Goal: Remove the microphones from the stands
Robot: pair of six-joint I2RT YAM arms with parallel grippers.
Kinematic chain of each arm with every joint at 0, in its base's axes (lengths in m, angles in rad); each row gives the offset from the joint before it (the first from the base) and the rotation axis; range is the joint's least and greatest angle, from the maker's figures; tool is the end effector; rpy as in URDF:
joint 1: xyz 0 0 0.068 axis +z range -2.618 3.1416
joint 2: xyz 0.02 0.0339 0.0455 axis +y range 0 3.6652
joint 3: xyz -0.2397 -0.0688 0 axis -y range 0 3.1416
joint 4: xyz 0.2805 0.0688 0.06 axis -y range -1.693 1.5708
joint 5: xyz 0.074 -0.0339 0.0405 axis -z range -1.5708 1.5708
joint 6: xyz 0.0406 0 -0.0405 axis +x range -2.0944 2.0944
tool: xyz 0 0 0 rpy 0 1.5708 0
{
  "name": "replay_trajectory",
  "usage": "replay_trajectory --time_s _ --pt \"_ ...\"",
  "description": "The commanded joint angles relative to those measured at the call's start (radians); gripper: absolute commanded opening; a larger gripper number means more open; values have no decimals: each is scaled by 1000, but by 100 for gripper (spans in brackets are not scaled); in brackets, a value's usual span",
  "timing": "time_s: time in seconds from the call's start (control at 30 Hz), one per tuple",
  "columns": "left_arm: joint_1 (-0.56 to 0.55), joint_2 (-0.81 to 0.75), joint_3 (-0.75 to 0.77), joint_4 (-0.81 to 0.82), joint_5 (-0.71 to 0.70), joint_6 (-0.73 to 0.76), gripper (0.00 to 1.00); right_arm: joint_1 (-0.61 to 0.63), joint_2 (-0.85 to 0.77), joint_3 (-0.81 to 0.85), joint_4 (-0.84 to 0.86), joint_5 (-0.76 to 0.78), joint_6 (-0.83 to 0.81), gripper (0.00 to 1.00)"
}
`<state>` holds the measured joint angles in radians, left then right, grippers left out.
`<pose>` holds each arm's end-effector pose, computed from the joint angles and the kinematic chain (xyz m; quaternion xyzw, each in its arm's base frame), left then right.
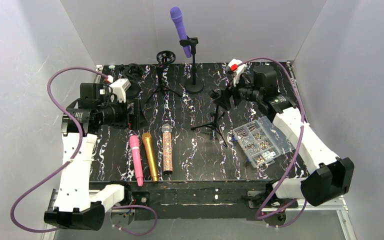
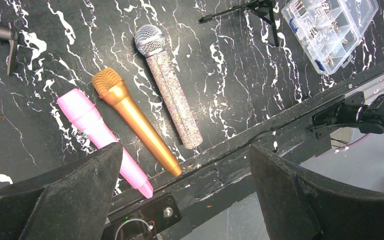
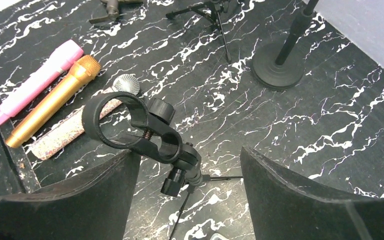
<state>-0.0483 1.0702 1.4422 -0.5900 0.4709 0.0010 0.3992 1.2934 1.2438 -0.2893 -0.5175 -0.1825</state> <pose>0.2509 -0.0306 0.4578 0.1647 0.7545 -0.1963 0.6042 0.3060 0.1509 0.3537 -0.3679 0.7135 0.2680 0.5326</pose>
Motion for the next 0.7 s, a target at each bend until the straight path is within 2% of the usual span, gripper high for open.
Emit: replay_trajectory --time_s 0.0,0.27,0.43,0.57,0.67 --pt "5 19 18 -9 56 7 98 30 27 54 28 70 -53 79" --pt "5 44 3 48 82 -39 98 55 40 37 40 72 -92 65" --pt "5 75 -5 82 111 -63 98 62 36 10 47 69 -114 49" --pt "5 96 -14 112 94 -55 98 65 32 -17 52 71 -127 32" --pt "5 109 -12 117 96 -57 98 67 20 -45 67 74 -134 14"
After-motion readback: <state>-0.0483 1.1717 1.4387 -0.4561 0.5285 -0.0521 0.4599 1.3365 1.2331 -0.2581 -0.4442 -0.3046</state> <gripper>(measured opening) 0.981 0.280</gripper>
